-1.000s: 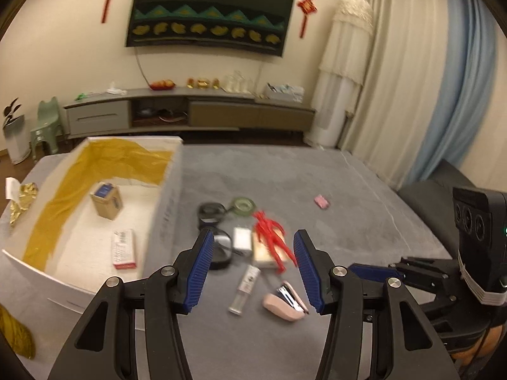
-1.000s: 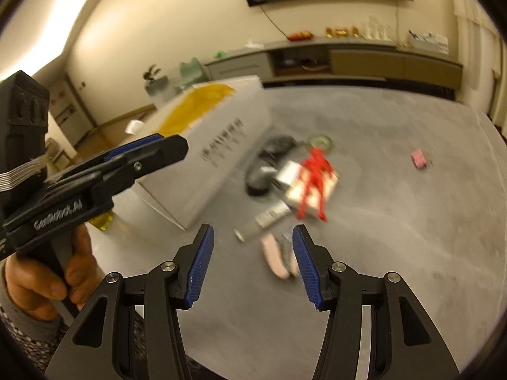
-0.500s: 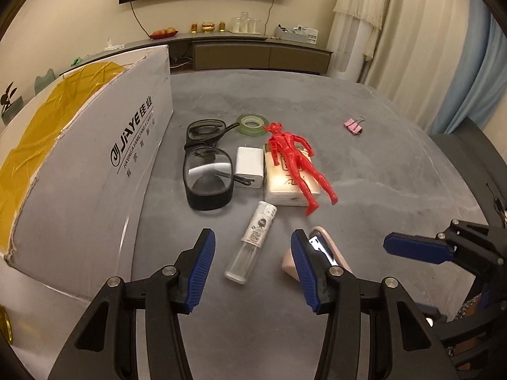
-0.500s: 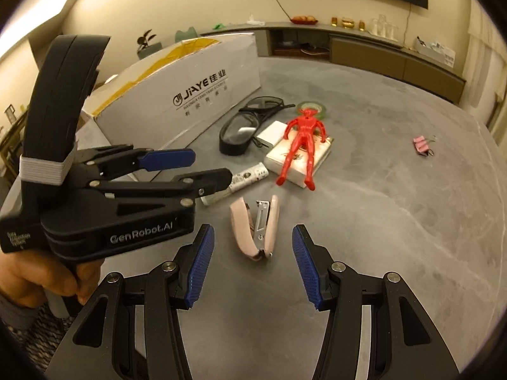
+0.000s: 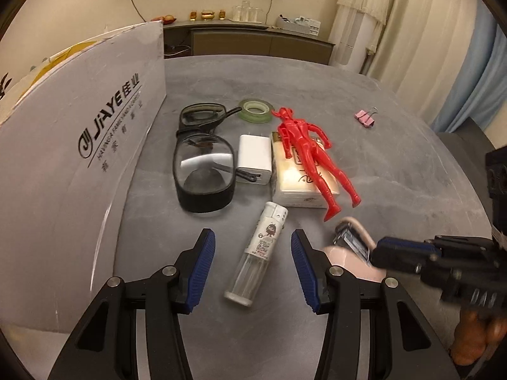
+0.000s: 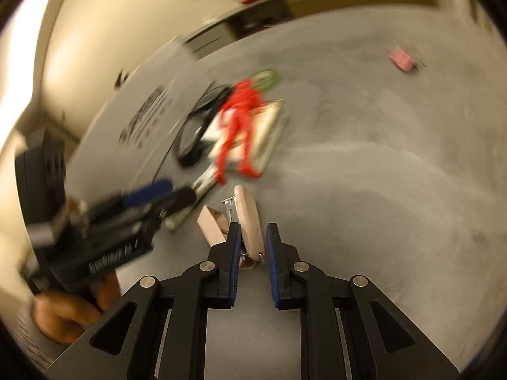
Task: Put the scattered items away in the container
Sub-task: 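Grasp the pink stapler with the right tool while the left grasps the clear lighter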
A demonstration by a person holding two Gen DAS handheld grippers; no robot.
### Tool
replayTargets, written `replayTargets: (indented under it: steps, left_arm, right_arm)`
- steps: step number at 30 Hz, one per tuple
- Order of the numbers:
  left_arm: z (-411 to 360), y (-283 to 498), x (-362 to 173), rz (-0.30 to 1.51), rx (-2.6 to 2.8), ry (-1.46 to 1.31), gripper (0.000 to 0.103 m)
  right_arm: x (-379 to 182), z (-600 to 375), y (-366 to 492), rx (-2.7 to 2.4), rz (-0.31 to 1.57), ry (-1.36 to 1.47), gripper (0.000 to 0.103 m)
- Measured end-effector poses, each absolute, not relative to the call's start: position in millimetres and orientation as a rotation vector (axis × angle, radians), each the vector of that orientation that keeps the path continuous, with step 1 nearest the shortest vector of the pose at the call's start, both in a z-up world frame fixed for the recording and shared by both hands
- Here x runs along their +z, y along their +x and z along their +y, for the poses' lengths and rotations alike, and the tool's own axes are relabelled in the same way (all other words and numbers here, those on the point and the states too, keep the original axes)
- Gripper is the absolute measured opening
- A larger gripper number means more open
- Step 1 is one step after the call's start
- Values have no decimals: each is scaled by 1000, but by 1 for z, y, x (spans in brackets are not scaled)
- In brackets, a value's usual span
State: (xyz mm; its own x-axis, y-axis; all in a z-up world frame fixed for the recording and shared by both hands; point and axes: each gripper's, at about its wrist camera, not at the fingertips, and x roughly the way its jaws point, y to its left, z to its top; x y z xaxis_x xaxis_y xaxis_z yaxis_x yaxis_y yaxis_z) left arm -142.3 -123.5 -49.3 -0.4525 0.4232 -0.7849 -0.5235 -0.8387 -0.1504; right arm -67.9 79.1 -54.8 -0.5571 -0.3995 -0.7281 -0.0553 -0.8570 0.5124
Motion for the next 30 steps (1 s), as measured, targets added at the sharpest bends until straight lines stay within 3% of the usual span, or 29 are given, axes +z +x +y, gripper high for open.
replayTargets:
  steps: [5, 7, 8, 9, 11, 13, 18, 21, 22, 23, 24, 26, 27, 30]
  left_arm:
    - [-117, -138, -50, 186, 2254, -1160, 51]
    - [-113, -136, -52, 208, 2244, -1151, 51]
    - [-111, -135, -54, 219, 2240, -1152, 51]
    - [-109, -135, -56, 230, 2238, -1155, 51]
    - [-106, -136, -60, 243, 2236, -1162, 51]
    - [-105, -136, -61, 249, 2240, -1150, 51]
    - [-106, -138, -62, 214, 2246, -1145, 53]
    - [-103, -142, -62, 201, 2239, -1143, 53]
    - [-102, -141, -62, 215, 2248, -1140, 48]
    - [-100, -140, -62, 243, 2254, -1131, 28]
    - [-98, -138, -62, 283, 2256, -1119, 21]
    - [-97, -137, -62, 291, 2241, -1114, 21]
    - [-98, -137, -61, 283, 2230, -1115, 21]
    - [-98, -136, -59, 279, 2225, -1110, 20]
  right_arm:
    - [-73, 120, -68, -2382, -1168, 1350, 17]
    - [-82, 132, -67, -2355, -1274, 1361, 0]
    - [-82, 134, -66, -2364, -1284, 1362, 0]
    - [-79, 134, -67, -2398, -1248, 1362, 1]
    - [-62, 126, -66, -2534, -1074, 1369, 15]
    - [-45, 113, -63, -2654, -906, 1333, 39]
    - [-20, 69, -63, -2745, -601, 1242, 55]
    - [-32, 51, -73, -2753, -414, 1302, 55]
    - [-37, 46, -77, -2769, -359, 1339, 55]
    - [-44, 44, -81, -2785, -324, 1367, 55]
    - [-48, 43, -84, -2792, -301, 1378, 55]
    - [-48, 43, -84, -2795, -293, 1365, 45]
    - [-49, 47, -84, -2779, -318, 1370, 29]
    - [-50, 58, -86, -2750, -410, 1382, 27]
